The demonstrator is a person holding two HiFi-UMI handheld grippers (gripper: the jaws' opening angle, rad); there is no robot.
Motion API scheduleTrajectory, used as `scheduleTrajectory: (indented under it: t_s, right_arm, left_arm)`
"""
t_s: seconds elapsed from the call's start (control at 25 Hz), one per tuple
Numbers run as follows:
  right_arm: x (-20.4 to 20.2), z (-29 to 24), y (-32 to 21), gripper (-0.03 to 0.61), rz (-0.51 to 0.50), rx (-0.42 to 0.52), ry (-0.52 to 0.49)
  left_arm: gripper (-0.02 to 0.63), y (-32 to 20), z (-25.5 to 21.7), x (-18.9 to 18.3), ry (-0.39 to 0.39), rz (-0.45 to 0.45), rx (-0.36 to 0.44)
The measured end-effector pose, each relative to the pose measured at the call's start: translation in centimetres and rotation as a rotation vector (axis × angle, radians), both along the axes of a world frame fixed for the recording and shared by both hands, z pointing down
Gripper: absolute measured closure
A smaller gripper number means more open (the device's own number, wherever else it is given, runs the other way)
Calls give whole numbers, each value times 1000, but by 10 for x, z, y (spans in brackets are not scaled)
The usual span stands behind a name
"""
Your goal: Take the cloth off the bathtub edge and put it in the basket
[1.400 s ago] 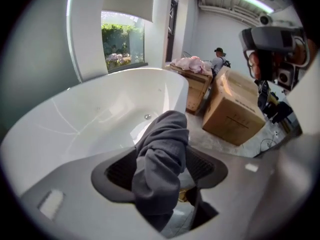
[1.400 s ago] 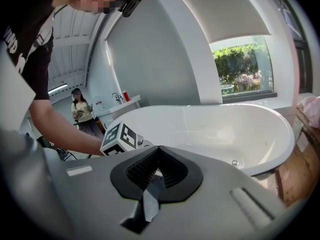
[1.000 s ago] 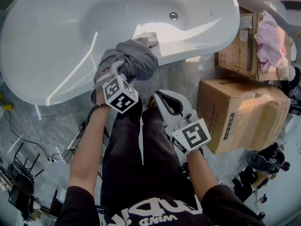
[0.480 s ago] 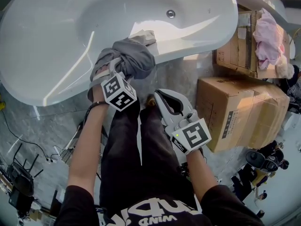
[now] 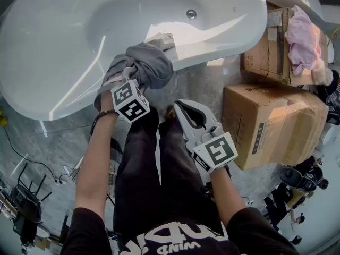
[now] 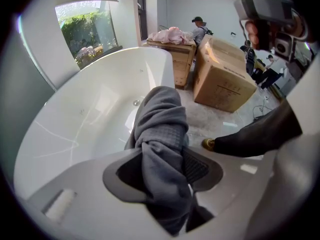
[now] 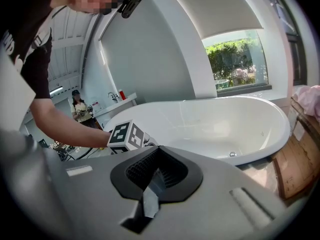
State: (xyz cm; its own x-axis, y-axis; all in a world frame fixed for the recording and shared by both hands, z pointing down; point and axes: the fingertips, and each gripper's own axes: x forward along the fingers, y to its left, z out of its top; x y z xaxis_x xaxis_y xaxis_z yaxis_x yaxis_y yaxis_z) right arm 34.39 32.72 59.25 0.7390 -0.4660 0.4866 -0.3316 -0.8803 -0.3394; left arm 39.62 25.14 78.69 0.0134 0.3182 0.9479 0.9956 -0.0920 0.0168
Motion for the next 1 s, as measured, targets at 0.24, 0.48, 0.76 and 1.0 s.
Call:
scheduleTrajectory:
  t_s: [0.24, 0.48, 0.76, 1.0]
  right_arm:
    - [7, -10, 4, 569, 4, 8, 12]
    - [12, -17, 2, 569, 0, 17, 25]
    - [15, -19, 17, 569, 26, 18, 25]
    - [17, -20, 22, 569, 32, 20, 24]
  left_arm:
    - [425, -1, -14, -2, -32, -67, -11]
    - [437, -6, -23, -1, -3, -89, -13]
    - [583, -6, -37, -8, 23, -193, -56]
    - [586, -5, -39, -3, -26, -307, -92]
